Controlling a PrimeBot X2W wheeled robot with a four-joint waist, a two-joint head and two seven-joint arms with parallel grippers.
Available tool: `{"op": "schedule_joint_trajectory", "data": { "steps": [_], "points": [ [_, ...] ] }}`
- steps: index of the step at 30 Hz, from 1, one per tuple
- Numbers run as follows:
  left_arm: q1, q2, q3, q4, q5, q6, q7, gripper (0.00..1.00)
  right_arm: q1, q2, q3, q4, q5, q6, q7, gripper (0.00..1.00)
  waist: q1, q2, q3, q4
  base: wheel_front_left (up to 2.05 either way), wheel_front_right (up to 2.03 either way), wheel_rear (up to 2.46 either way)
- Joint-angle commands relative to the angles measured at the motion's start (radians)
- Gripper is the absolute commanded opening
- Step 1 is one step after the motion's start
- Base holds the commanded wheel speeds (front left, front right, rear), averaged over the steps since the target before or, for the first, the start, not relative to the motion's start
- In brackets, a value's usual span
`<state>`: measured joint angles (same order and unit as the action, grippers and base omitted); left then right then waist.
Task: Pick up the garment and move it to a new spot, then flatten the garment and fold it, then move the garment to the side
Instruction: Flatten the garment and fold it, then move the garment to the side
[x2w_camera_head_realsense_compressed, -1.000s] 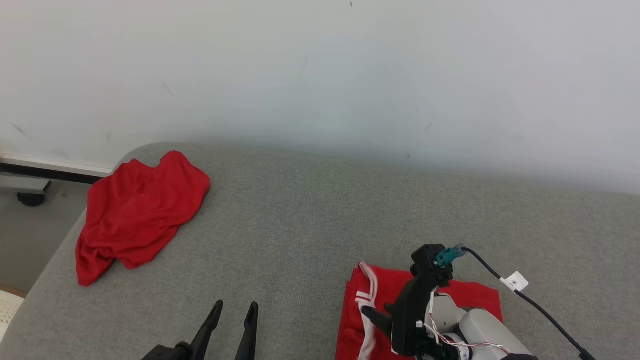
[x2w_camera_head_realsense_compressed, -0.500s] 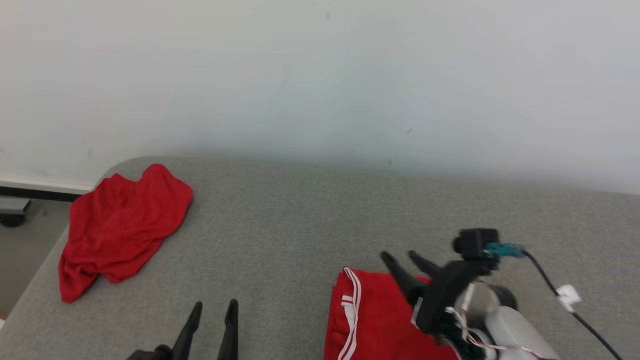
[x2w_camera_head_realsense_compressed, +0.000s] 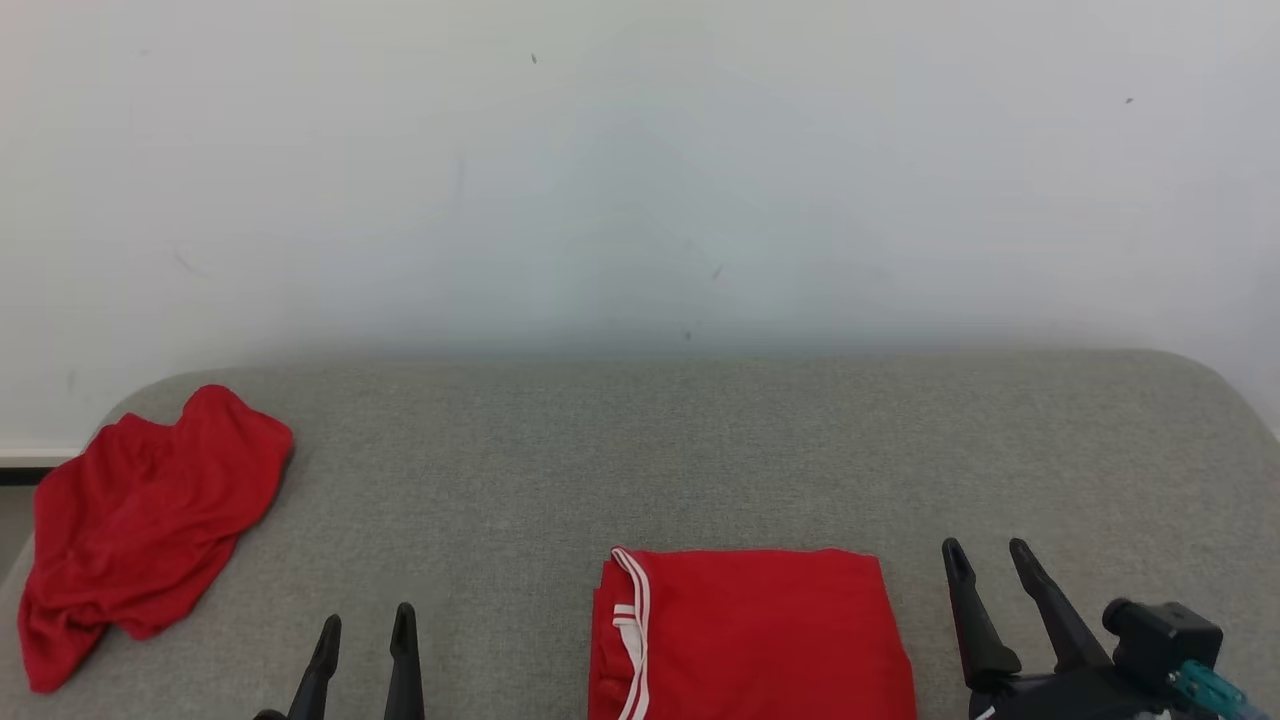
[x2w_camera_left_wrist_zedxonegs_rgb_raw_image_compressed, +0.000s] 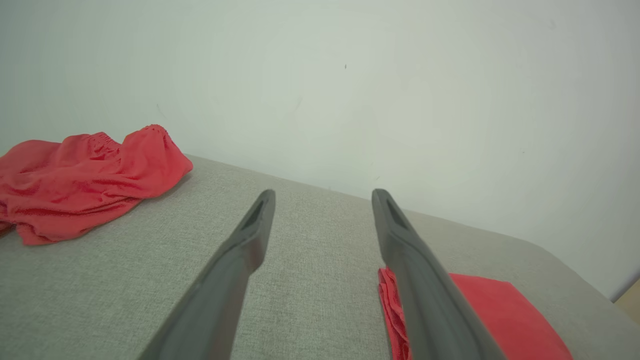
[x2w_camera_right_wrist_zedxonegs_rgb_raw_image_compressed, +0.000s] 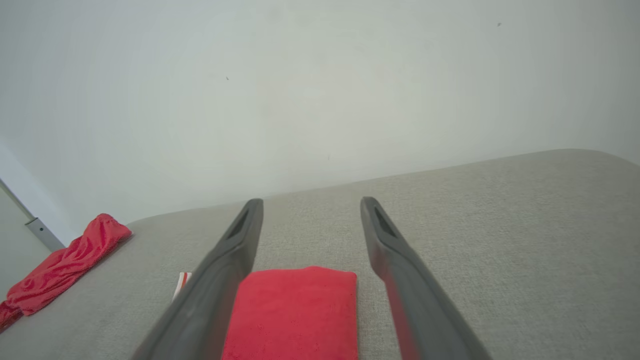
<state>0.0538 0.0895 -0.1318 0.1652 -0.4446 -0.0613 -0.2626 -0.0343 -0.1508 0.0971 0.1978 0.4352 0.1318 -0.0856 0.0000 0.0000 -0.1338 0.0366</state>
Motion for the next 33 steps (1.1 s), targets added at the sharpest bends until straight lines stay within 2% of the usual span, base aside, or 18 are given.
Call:
{"op": "schedule_joint_trajectory", "data": {
  "steps": [1, 7, 14, 21, 33],
  "points": [
    [0.015, -0.005, 0.010, -0.006, 0.013, -0.005, -0.003, 1.00, 0.029, 0.013, -0.012, -0.026, -0.022, -0.002, -0.015, 1.00, 0.0000, 0.0000, -0.010, -0.027, 0.00, 0.00, 0.00],
    [0.045, -0.008, 0.040, 0.004, 0.065, -0.037, -0.003, 1.00, 0.126, 0.055, -0.061, -0.127, -0.131, -0.002, -0.008, 1.00, 0.0000, 0.0000, -0.021, -0.057, 0.00, 0.00, 0.00],
    [0.062, -0.020, 0.076, 0.026, 0.082, -0.057, -0.003, 1.00, 0.193, 0.086, -0.096, -0.167, -0.235, -0.002, 0.044, 1.00, 0.0000, 0.0000, -0.027, -0.059, 0.00, 0.00, 0.00],
    [0.069, -0.031, 0.117, 0.034, 0.092, -0.060, -0.003, 1.00, 0.194, 0.099, -0.088, -0.184, -0.227, -0.002, 0.056, 1.00, 0.0000, 0.0000, -0.027, -0.057, 0.00, 0.00, 0.00],
    [0.076, -0.038, 0.121, 0.039, 0.094, -0.065, -0.003, 1.00, 0.187, 0.102, -0.083, -0.184, -0.184, -0.002, 0.051, 1.00, 0.0000, 0.0000, -0.025, -0.045, 0.00, 0.00, 0.00]
  ]
}}
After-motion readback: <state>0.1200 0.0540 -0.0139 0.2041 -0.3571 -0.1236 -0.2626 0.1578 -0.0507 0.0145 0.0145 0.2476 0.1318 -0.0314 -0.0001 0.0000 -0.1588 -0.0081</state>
